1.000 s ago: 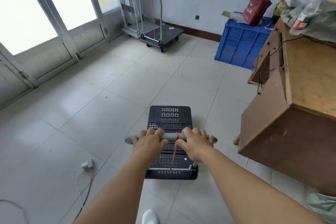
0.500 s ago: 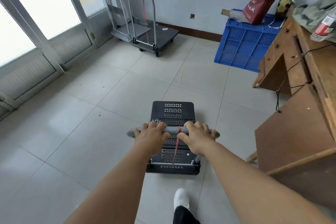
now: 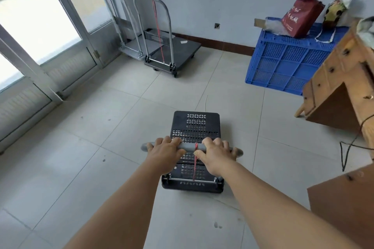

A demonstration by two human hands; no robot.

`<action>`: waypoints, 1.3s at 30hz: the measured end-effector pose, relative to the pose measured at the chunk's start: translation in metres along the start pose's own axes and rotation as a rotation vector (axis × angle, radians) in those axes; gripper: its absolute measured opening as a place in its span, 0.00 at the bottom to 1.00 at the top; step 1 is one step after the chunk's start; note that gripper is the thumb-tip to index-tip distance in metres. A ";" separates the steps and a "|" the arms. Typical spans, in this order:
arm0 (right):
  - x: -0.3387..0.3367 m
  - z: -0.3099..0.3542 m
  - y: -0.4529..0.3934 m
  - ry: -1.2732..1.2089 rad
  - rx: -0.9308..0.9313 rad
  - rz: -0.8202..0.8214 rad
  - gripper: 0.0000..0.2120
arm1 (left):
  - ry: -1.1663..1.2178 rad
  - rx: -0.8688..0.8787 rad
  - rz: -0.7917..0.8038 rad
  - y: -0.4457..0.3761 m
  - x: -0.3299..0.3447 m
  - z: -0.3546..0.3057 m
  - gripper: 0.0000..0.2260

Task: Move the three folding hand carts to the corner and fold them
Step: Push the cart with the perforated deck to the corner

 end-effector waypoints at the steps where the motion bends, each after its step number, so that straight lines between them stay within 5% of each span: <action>1: -0.007 0.001 -0.011 0.001 0.002 -0.001 0.21 | -0.003 0.005 -0.004 -0.012 -0.006 -0.001 0.16; 39: -0.303 0.030 -0.618 -0.061 0.180 -0.036 0.22 | -0.160 0.184 0.053 -0.664 -0.284 -0.043 0.16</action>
Point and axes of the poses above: each hand's wrist, its own y-axis away from the middle knuckle, its own x-axis out of the palm, z = x × y, the point moved 10 cm from there along -y, towards the middle knuckle, and after that the axes turned 1 degree about -x, right-handed, at the moved point
